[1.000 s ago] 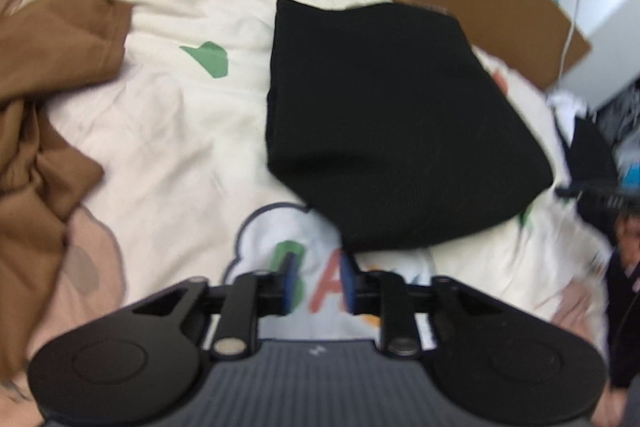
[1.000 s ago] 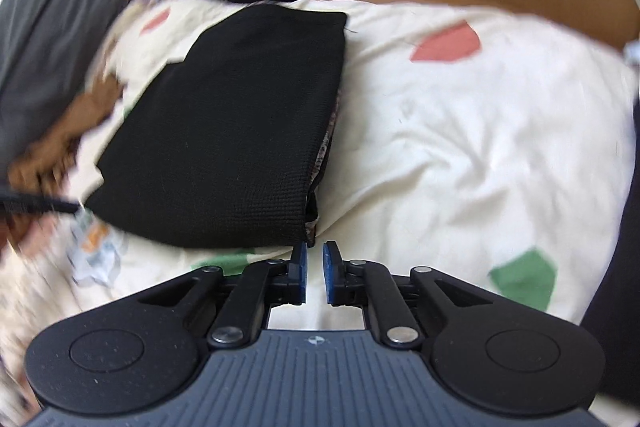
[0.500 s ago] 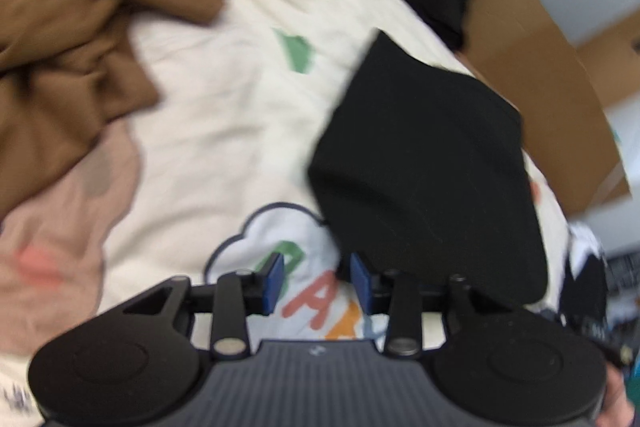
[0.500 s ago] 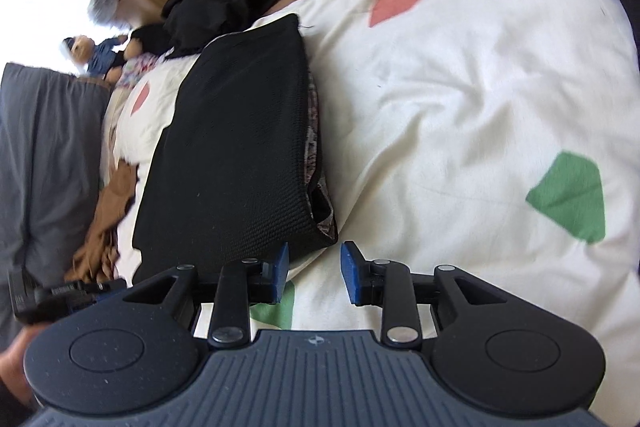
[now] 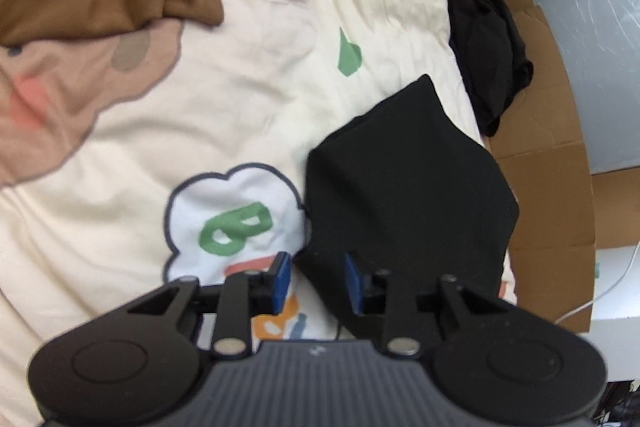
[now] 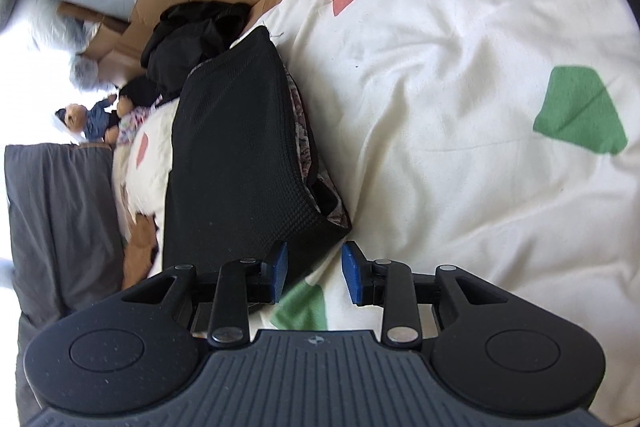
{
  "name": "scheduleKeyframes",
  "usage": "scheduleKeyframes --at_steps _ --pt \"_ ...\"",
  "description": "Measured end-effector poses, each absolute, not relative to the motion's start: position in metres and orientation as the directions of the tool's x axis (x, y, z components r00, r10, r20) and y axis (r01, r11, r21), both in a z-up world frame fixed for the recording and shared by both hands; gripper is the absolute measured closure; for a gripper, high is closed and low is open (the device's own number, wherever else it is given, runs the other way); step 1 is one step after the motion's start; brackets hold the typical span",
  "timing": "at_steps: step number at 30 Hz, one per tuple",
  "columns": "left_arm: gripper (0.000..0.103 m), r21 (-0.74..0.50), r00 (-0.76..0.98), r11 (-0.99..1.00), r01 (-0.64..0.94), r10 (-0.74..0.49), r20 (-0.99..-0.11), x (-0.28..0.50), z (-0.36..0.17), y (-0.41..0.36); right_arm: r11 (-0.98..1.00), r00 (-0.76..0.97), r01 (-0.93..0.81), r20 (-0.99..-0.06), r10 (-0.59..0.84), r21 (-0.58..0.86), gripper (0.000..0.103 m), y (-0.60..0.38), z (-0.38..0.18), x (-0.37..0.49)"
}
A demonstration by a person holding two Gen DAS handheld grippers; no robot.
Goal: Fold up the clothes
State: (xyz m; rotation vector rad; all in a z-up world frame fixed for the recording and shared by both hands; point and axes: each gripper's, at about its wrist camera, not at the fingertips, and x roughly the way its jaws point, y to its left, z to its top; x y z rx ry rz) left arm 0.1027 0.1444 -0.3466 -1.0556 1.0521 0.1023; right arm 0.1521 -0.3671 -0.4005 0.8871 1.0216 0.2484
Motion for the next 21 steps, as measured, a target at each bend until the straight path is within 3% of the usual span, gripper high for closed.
scheduleKeyframes --at_steps 21 --pt "0.072 -0.751 0.583 0.431 -0.500 -0.473 -0.660 0.117 -0.387 0.152 0.521 0.575 0.311 -0.594 0.562 0.795 0.069 -0.360 -0.428 0.160"
